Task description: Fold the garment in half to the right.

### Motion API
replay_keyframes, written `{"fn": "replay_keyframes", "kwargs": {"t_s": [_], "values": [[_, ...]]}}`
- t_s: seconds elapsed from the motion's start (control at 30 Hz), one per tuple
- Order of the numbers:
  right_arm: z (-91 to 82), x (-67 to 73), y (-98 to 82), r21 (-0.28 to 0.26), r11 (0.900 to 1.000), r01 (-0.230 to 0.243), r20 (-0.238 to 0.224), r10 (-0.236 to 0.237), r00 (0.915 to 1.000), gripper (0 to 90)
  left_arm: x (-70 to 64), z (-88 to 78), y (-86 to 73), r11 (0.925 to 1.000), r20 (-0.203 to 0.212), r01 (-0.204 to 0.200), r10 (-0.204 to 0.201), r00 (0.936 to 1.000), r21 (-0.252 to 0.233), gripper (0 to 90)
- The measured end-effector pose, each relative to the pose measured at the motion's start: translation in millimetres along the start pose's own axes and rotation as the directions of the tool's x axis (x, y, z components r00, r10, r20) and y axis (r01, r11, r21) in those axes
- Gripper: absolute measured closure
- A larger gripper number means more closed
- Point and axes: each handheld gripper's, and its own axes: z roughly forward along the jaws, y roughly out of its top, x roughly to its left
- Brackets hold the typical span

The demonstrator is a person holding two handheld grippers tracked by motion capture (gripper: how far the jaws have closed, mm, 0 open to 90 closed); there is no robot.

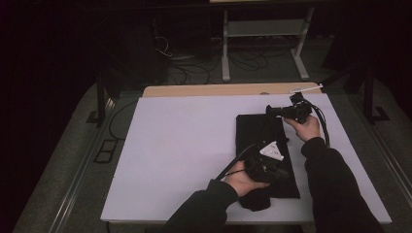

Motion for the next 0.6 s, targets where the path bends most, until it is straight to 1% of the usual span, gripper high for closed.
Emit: {"fn": "replay_keyframes", "kwargs": {"t_s": [0.03, 0.1, 0.43, 0.57, 0.6], "values": [[1.0, -5.6, -4.6, -0.001, 1.0, -0.022, 0.005, 0.022, 0.9997, 81.8, 1.1, 2.3, 0.4, 1.0, -0.002, 0.003, -0.003, 1.0, 0.002, 83.5], [1.7, -9.2, -7.7, 0.003, 0.999, -0.039, 0.008, 0.039, 0.9992, 81.6, 1.7, 3.8, 1.1, 1.0, -0.003, 0.006, -0.006, 1.0, 0.005, 83.5], [0.7, -19.7, -15.8, 0.001, 0.997, -0.073, 0.013, 0.073, 0.9972, 80.3, 1.9, 13.7, 4.9, 0.9999, -0.005, 0.008, -0.007, 1.0, 0.01, 83.6], [-2.6, -22.5, -17.4, 0.002, 0.997, -0.083, 0.053, 0.083, 0.9951, 76.3, 2.2, 18.2, 6.9, 0.9998, -0.009, 0.005, -0.005, 1.0, 0.019, 83.9], [-4.9, -23.3, -17.4, -0.007, 0.996, -0.092, 0.053, 0.092, 0.9944, 73.1, 2.2, 18.8, 7.5, 0.9998, -0.01, 0.003, -0.003, 0.9999, 0.02, 84.0]]}}
